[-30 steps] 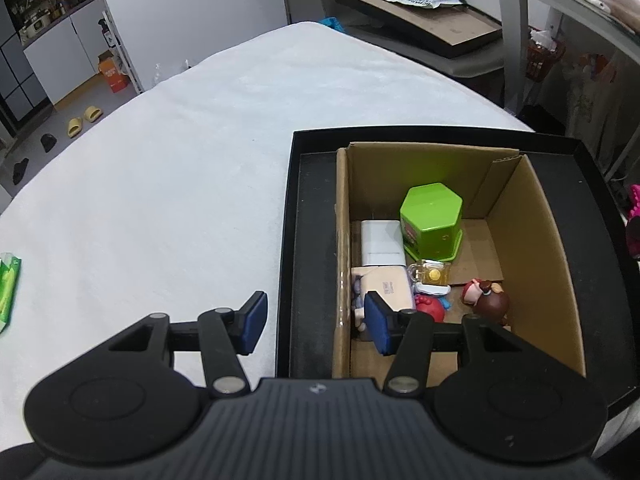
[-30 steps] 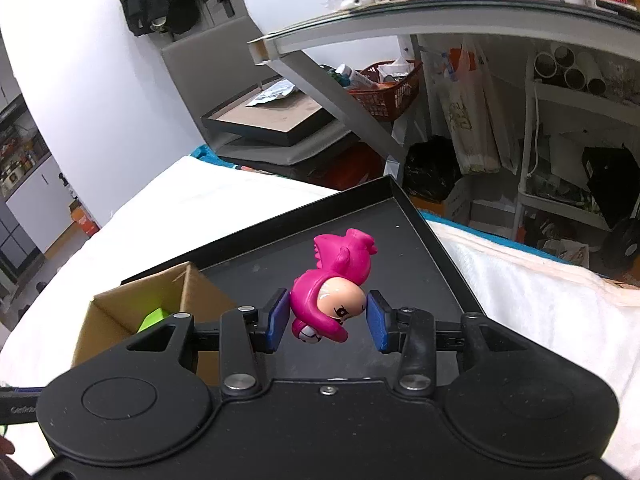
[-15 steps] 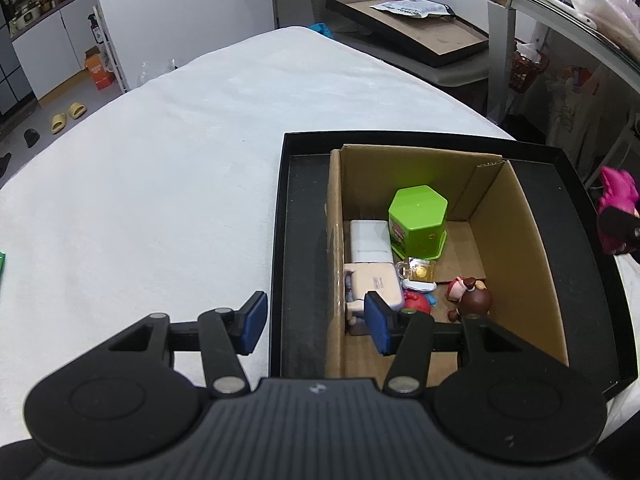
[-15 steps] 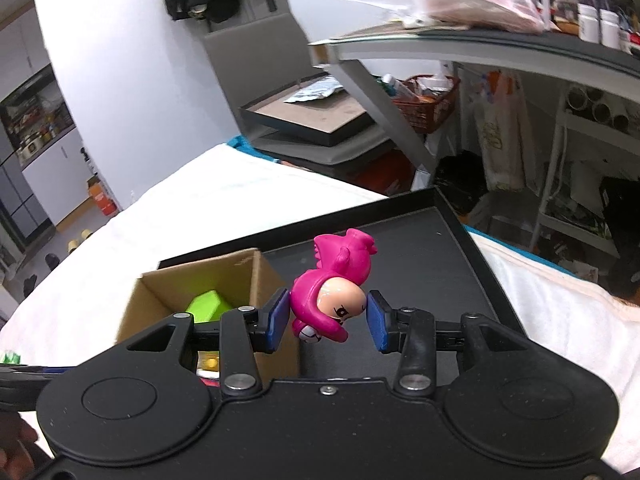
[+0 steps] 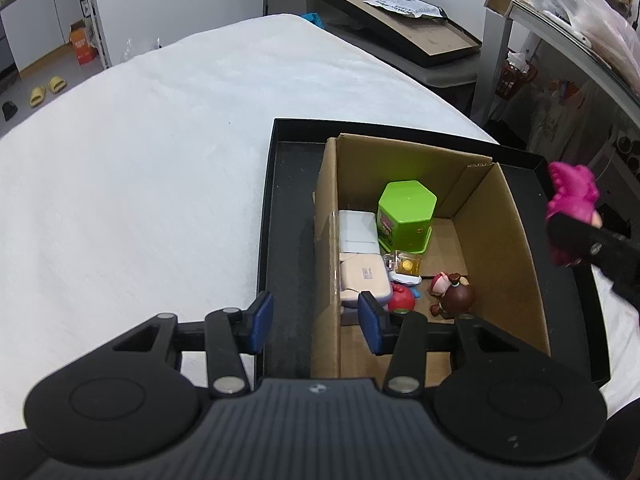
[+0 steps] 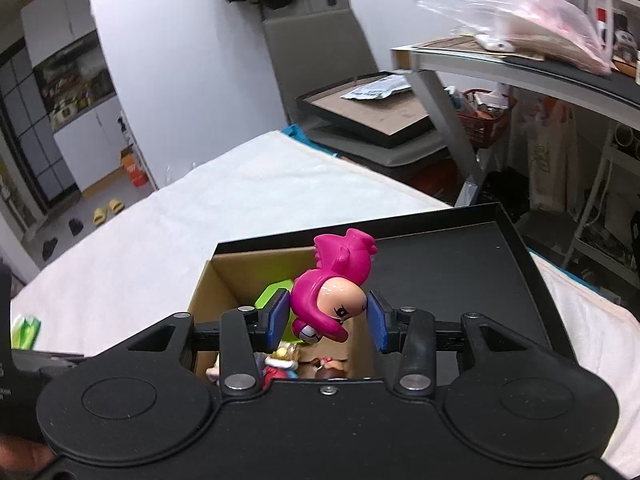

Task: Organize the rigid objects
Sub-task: 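Carry the pink dinosaur with the right tool and lower it into the box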

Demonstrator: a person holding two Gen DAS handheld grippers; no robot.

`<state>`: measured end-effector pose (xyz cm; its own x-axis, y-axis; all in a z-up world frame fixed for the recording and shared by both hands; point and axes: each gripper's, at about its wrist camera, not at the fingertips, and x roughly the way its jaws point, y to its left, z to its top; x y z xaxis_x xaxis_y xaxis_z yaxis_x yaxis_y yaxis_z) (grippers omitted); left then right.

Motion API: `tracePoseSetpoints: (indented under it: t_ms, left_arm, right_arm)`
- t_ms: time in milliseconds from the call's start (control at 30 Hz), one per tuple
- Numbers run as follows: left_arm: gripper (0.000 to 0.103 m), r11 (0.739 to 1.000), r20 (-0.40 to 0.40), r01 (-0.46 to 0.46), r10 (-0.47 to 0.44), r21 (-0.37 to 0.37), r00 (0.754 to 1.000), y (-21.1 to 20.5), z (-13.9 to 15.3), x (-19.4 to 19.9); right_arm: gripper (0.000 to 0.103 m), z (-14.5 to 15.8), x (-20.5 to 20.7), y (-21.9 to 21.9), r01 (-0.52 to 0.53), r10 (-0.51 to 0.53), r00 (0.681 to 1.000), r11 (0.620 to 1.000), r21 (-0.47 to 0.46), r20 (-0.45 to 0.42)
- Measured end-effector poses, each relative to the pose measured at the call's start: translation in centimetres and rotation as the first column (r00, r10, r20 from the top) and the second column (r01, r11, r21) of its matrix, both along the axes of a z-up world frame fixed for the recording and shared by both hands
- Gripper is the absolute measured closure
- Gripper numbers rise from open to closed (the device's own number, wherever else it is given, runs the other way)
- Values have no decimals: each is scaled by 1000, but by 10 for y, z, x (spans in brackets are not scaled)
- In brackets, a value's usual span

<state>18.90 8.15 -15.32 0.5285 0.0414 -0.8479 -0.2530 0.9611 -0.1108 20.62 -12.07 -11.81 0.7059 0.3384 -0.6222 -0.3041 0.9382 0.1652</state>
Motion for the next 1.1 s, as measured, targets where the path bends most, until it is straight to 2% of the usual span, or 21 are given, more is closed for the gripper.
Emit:
tracePoseSetpoints:
  t_ms: [133, 300, 433, 700, 1100]
  left_arm:
    - [60, 999, -10, 5, -6, -34, 1000, 4, -3, -1]
    - [72, 998, -29, 9, -11, -62, 1000, 7, -8, 0]
    - [75, 996, -41, 20, -24, -82, 999, 8, -13, 1]
    - [92, 989, -46, 25, -32, -145, 998, 13, -18, 2]
    - [91, 984, -42, 18, -26, -176, 999, 16, -18, 3]
  right_arm:
    - [62, -2, -3, 14, -33, 32, 999, 999, -32, -16]
    - [62, -5, -1, 27, -67, 65, 996, 997, -39, -63]
    - [62, -5, 1, 33, -83, 82, 989, 997, -4, -122]
    - [61, -21, 7, 47, -102, 91, 975, 994, -45, -202]
    - [61, -47, 16, 63, -176, 130, 946, 975, -133, -296]
